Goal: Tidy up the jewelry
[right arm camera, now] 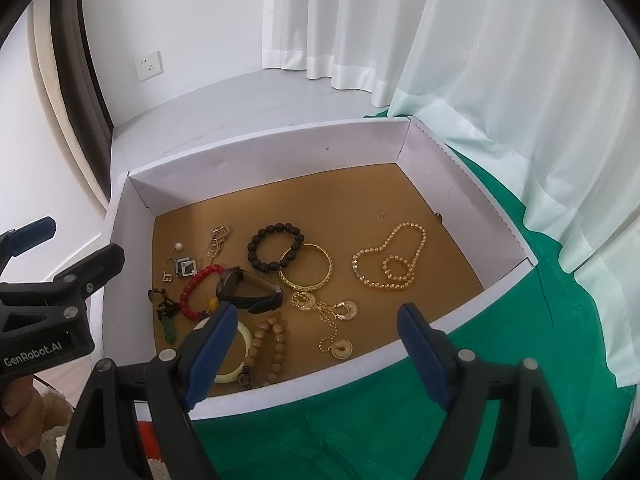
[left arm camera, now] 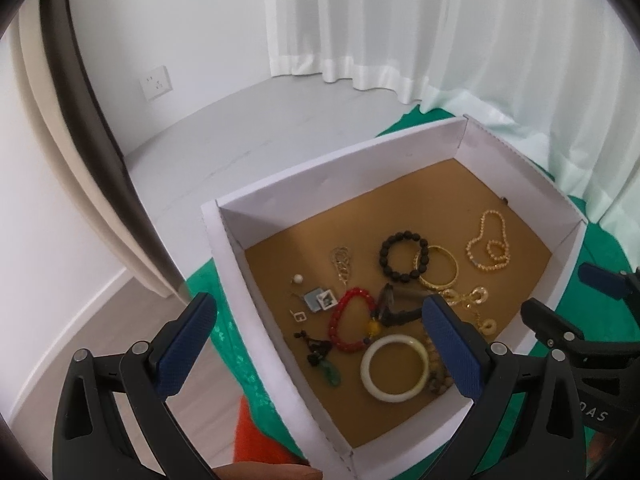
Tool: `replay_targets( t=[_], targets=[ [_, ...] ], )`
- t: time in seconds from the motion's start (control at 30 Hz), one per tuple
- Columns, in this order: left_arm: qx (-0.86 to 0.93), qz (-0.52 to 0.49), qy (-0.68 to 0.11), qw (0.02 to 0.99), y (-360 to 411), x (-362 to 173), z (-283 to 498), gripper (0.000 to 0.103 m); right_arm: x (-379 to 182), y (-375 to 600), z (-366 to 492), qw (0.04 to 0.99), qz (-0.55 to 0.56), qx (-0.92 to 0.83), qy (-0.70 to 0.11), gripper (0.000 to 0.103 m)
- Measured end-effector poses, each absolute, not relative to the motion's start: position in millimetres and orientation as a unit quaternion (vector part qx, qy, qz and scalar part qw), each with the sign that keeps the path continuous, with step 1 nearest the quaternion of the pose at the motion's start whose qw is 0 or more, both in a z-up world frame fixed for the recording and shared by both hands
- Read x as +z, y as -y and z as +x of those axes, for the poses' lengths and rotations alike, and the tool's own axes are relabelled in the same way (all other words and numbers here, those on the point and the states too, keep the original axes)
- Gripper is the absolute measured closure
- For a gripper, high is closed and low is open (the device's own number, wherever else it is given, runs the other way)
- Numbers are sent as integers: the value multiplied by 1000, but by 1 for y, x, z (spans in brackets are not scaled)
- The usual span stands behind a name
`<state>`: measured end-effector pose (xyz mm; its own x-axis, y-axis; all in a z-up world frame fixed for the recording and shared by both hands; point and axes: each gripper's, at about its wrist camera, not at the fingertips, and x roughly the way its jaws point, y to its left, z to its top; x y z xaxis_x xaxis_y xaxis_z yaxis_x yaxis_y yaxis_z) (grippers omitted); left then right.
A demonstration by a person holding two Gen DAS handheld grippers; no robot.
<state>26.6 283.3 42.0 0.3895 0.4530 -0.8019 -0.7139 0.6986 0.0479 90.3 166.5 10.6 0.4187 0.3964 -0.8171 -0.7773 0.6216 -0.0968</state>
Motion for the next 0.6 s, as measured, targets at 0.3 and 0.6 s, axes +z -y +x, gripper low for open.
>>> replay_targets(
  t=[0.3,0.6],
  targets=[
    [354,-143,-431,818,-280,36,31,1,5,-166,94,808,-246,356,-400,19],
    [339,-135,-412,835,-273,37,31,1,-1,-166,97,806,-246,355,-405,19]
  ],
)
